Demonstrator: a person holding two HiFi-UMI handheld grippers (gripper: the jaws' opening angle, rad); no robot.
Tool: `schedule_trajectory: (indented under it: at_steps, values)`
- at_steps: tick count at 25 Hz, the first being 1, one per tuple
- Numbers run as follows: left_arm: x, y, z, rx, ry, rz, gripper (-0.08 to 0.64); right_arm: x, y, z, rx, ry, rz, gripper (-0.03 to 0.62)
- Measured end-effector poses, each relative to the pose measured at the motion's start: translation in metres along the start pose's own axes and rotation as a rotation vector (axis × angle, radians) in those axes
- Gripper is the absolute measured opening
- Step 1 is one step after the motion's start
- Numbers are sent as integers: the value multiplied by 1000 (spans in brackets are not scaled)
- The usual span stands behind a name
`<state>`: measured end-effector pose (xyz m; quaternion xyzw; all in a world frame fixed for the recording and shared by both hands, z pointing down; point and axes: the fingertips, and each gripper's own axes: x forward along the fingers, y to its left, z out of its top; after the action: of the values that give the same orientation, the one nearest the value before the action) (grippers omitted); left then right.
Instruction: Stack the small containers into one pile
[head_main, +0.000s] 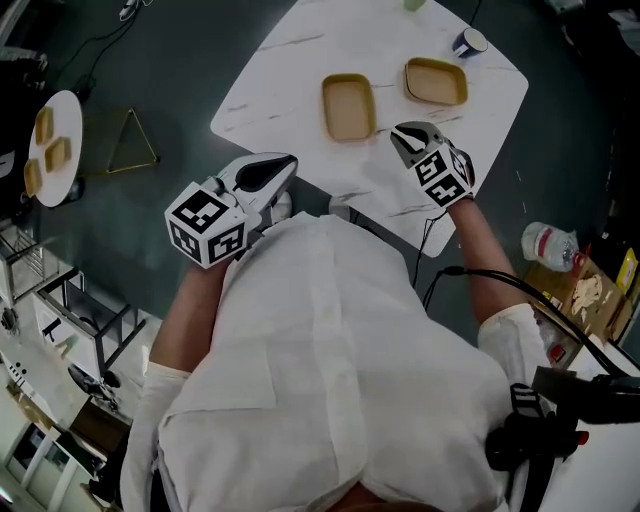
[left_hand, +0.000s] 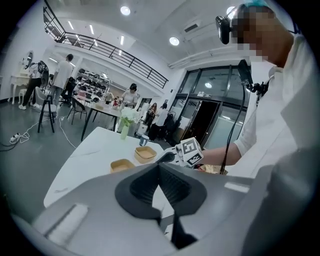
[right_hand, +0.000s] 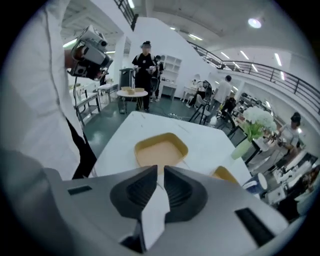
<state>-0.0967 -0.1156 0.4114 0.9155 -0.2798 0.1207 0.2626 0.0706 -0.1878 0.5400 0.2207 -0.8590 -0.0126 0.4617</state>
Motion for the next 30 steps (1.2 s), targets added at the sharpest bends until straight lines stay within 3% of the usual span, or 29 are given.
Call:
schedule_trajectory:
  at_steps: [5,8,12,24,30]
  values:
    - [-22,14,-3,1,-3,-14,6,33,37,45,243,-77,47,17]
    - [-37,24,-6,-1,-3,-18,6,53,42,68,341,-102,40,97]
    - [-57,37,-11,2,-2,-21,6,80,39,88,437,-99,1,104]
    - [-103,64,-32,-19,13,-27,6,142,17,74,585,59,-169,103]
    - [-108,67,-37,-25,26,-36,6,147,19,61,549,104,-185,73]
